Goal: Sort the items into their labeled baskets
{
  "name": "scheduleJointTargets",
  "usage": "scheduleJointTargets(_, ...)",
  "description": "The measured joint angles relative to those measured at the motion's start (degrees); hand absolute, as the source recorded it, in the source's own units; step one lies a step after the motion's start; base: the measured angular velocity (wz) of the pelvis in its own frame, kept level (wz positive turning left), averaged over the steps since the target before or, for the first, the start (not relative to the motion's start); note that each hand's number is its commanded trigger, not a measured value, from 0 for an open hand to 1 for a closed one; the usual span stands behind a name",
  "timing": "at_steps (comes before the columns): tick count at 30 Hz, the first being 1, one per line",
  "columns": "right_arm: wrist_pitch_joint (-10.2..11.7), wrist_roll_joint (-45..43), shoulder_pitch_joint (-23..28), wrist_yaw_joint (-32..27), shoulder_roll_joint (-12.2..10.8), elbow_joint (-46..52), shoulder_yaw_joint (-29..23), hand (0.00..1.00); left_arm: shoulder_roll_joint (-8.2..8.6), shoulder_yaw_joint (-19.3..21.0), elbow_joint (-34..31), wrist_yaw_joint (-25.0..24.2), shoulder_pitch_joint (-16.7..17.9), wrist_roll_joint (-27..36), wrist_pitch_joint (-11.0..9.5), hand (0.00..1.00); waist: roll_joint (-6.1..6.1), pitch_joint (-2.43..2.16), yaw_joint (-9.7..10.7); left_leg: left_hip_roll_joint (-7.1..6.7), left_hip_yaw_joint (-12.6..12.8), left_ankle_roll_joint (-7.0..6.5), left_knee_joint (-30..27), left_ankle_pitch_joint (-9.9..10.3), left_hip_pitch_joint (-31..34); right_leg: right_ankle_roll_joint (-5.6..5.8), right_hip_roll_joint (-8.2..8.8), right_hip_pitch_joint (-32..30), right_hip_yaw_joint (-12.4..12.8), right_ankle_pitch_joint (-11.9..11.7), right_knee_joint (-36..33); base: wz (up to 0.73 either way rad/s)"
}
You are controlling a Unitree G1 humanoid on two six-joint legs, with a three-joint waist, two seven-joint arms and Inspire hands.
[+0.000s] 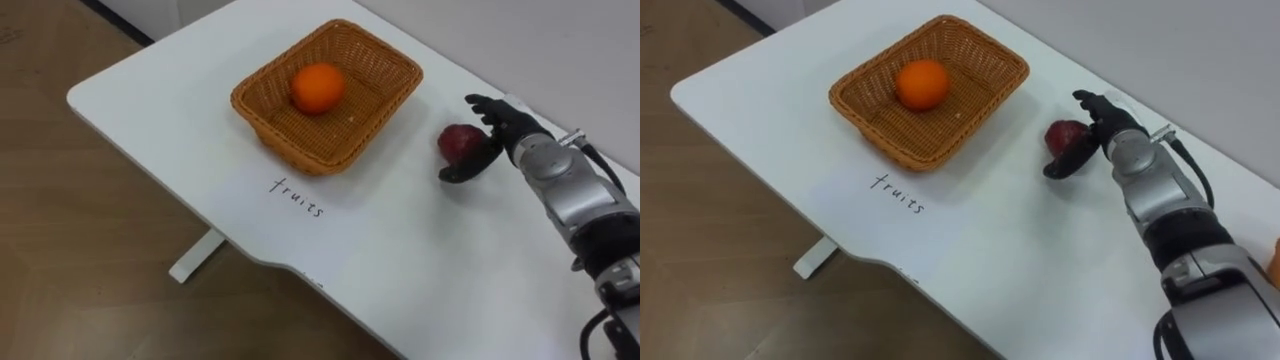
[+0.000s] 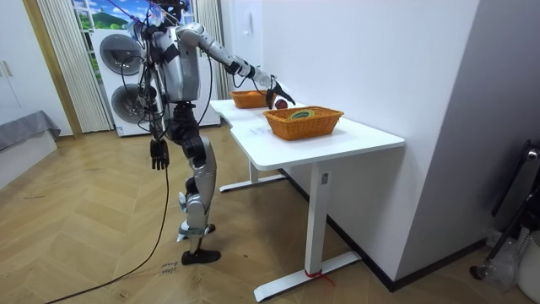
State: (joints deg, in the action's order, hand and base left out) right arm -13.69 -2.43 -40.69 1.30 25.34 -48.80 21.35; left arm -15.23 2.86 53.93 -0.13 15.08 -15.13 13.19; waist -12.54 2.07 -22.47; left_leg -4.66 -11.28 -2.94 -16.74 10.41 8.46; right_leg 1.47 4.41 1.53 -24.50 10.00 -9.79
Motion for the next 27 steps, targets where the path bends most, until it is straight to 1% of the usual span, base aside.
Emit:
scheduleJointTargets(7, 0.3, 0.0, -0.1, -1.2, 0.0, 0.0, 0.0, 0.0, 0.0, -1.1, 0.0, 0.8, 0.0, 0.0, -0.7, 0.0, 0.19, 0.01, 0.0, 0.02, 0.0, 0.0, 0.0, 0.0, 0.2, 0.0, 0.0, -0.3, -0.1, 0.0, 0.0, 0.0)
scheduleJointTargets(20, 0.5, -0.2, -0.1, -1.2, 0.0, -0.2, 0.0, 0.0, 0.0, -2.0, -0.3, 1.2, -0.2, -0.1, -0.7, 0.0, 0.24, 0.04, 0.1, -0.01, -0.1, 0.0, -0.2, 0.0, 1.2, 0.0, 0.02, -1.1, 0.0, 0.0, -0.2, 0.0)
scheduleJointTargets(27, 0.6, -0.2, -1.1, -1.1, 0.0, -3.1, 0.0, 0.0, 0.1, -2.0, -1.1, 1.2, -0.4, -0.1, -0.5, 0.0, 0.38, 0.09, 0.0, -0.03, 0.0, 0.0, -0.8, 0.0, 2.1, -0.06, -0.01, -1.9, -0.1, 0.0, -0.2, 0.0)
